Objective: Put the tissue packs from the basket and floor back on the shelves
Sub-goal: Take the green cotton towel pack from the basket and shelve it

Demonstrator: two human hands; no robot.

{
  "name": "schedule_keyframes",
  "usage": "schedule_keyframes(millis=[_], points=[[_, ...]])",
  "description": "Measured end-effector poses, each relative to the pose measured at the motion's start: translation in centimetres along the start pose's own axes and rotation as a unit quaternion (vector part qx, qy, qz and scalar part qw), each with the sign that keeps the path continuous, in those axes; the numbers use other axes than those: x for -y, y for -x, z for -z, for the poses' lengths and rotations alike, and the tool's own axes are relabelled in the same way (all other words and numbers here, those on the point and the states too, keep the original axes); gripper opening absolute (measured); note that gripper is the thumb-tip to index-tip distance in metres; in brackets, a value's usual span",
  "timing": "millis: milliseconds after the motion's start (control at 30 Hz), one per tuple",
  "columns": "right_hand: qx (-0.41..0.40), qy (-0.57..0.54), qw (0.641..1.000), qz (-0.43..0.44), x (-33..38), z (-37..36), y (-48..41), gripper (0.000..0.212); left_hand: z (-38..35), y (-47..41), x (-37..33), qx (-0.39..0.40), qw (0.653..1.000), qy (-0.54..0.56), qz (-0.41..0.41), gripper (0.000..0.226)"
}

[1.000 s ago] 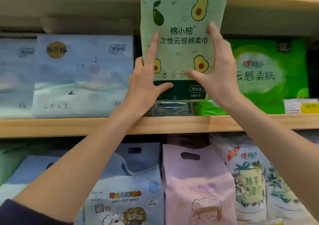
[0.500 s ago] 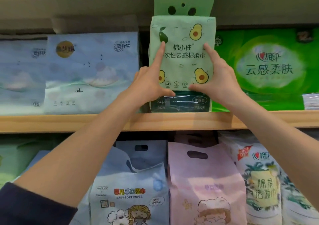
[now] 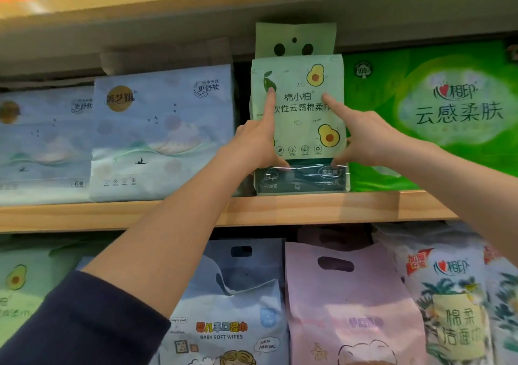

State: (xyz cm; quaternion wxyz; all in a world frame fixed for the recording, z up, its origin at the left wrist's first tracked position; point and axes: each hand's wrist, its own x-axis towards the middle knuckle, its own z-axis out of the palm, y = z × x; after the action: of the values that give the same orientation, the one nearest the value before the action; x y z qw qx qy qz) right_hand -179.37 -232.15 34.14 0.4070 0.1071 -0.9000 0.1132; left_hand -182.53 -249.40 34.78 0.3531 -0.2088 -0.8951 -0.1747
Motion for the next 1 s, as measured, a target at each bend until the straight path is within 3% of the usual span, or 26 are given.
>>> schedule_keyframes(millis=[167, 1000], points=[[0.032, 0.008, 0.999, -0.021, -0.5, 0.0, -1.0, 0.117, -0.6, -0.9, 0.1, 0.018, 1.000, -0.007, 0.017, 0.134], [0.012, 0.041, 0.998, -0.035, -1.1, -1.8, -3.8, 0.122, -1.4, -3.2, 1.4, 0.061, 0.996, 0.005, 0.071, 0.139]])
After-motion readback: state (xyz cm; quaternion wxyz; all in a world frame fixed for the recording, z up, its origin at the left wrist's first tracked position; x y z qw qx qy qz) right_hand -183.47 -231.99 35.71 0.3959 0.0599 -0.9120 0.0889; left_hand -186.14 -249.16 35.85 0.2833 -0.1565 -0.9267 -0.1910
